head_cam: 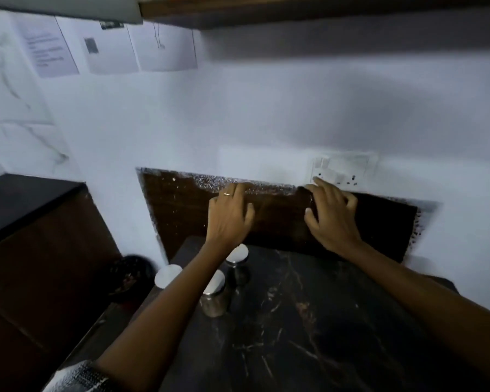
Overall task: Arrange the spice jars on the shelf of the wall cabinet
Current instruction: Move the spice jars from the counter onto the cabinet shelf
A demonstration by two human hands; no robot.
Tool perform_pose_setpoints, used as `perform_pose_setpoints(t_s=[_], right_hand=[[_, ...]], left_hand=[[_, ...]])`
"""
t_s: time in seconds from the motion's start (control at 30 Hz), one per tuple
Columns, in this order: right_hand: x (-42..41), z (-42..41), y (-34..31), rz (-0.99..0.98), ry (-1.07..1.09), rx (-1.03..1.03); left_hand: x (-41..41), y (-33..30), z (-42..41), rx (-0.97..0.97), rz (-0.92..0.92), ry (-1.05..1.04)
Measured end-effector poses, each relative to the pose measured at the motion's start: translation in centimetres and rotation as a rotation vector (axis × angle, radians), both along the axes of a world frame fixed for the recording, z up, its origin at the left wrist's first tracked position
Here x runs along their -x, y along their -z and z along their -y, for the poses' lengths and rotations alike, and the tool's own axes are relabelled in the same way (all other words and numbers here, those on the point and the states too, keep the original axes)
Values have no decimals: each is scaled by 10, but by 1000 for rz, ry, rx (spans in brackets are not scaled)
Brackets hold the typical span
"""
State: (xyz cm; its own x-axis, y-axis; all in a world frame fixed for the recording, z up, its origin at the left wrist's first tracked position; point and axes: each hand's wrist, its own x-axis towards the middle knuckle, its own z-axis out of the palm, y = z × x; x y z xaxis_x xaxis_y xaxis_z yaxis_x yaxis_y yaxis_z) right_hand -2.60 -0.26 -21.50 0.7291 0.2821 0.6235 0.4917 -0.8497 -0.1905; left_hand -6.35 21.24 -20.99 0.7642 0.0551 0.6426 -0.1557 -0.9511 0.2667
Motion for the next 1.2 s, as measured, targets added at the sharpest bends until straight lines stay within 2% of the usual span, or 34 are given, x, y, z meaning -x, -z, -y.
perform_pose_setpoints(t_s=[0.43,0.67,0.87,1.03,1.2], right_hand=[[39,-150,125,-414,-165,132],[44,-198,157,-801,-158,149],[36,-219,175,-1022,-153,189],[38,-229,186,-986,-107,115],[37,-219,181,-984,-112,149]], left_hand=[[32,159,-113,377,-492,54],[33,197,-139,527,-832,126],[27,204,-146,628,-968,191],[24,206,-146,633,-984,180],[29,201,-138,630,-1050,187]])
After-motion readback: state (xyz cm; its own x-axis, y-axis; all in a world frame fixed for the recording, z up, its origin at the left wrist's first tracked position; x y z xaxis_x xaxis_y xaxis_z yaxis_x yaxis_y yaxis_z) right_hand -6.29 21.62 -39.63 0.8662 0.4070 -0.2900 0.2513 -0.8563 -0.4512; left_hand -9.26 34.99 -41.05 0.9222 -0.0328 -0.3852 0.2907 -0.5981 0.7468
